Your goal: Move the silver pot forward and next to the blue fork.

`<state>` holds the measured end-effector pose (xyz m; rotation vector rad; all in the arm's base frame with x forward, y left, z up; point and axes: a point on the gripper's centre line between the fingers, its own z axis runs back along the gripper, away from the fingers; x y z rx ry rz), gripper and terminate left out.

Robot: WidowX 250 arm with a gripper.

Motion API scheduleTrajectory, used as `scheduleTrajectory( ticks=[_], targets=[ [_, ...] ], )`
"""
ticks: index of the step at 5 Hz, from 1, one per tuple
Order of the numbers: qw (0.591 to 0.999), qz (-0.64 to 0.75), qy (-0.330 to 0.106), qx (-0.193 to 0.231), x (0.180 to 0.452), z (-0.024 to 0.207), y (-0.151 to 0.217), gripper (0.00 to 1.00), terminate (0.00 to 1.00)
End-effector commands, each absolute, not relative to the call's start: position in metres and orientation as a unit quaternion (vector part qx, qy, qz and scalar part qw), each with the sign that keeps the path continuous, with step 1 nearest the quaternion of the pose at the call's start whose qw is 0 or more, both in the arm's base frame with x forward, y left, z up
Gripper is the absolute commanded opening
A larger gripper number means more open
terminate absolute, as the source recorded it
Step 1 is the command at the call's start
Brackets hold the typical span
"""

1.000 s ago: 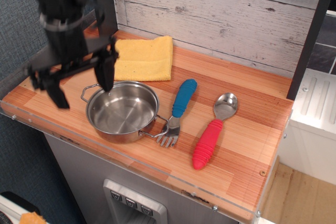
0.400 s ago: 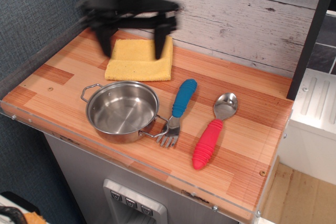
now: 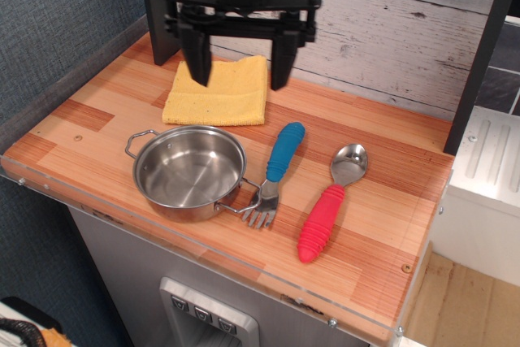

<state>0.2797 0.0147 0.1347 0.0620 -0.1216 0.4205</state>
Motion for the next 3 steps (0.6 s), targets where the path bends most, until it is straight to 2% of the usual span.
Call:
scheduleTrajectory(
  ticks=[1, 2, 3],
  targets=[
    [0.986, 0.144, -0.081, 0.036, 0.2692, 0.1451, -0.0290, 1.00, 0.00],
    [0.986, 0.144, -0.081, 0.036, 0.2692, 0.1451, -0.0290, 1.00, 0.00],
    [0.986, 0.144, -0.081, 0.036, 0.2692, 0.1451, -0.0290, 1.00, 1.00]
  ],
)
